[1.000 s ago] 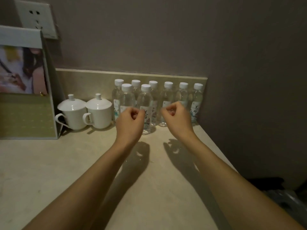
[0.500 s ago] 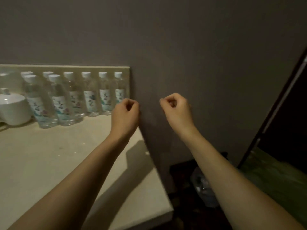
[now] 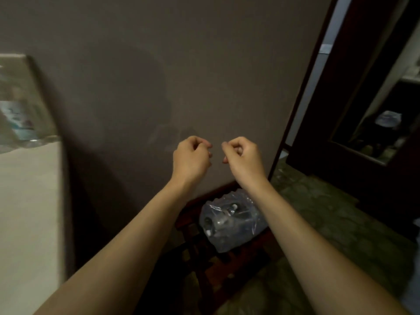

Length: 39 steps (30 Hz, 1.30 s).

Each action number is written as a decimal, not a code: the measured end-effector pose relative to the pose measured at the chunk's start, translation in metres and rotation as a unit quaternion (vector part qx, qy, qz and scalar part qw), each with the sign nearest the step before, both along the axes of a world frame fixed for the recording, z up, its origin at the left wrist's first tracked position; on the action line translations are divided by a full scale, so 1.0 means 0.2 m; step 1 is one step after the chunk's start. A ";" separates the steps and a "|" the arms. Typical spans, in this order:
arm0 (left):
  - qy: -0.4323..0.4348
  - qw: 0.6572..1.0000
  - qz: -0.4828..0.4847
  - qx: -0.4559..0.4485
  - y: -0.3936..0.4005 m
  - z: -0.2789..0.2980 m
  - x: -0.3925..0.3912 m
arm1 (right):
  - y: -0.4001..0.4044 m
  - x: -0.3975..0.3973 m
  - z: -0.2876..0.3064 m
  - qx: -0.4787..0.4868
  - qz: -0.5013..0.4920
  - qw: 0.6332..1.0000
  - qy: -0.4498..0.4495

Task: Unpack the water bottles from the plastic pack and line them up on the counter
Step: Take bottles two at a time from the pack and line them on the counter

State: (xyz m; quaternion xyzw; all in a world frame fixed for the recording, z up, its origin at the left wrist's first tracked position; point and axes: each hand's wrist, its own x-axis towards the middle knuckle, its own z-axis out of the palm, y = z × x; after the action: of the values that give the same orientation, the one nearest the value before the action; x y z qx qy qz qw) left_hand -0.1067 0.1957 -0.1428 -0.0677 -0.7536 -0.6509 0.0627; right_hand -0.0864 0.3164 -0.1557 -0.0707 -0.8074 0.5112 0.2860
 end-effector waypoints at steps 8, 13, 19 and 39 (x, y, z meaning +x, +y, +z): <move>-0.089 0.993 -0.073 -0.006 0.60 -0.35 -0.42 | 0.55 -0.33 -0.22 0.035 -0.061 0.993 -0.093; -0.176 0.980 -0.093 0.008 0.83 -0.53 -0.69 | 0.79 -0.62 -0.35 0.053 -0.070 0.981 -0.174; -0.216 0.972 -0.079 -0.056 0.97 -0.74 -0.97 | 0.96 -0.89 -0.57 0.037 -0.052 0.965 -0.254; -0.446 0.869 -0.013 -0.213 1.34 -1.73 -1.27 | 1.45 -1.43 -1.69 0.032 0.206 0.790 -0.576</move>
State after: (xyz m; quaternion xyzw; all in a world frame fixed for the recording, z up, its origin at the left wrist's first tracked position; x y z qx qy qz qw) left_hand -0.3602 0.4628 -0.4895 0.2083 -0.8206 -0.4365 -0.3044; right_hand -0.3734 0.6068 -0.4930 -0.1750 -0.8337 0.3963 -0.3424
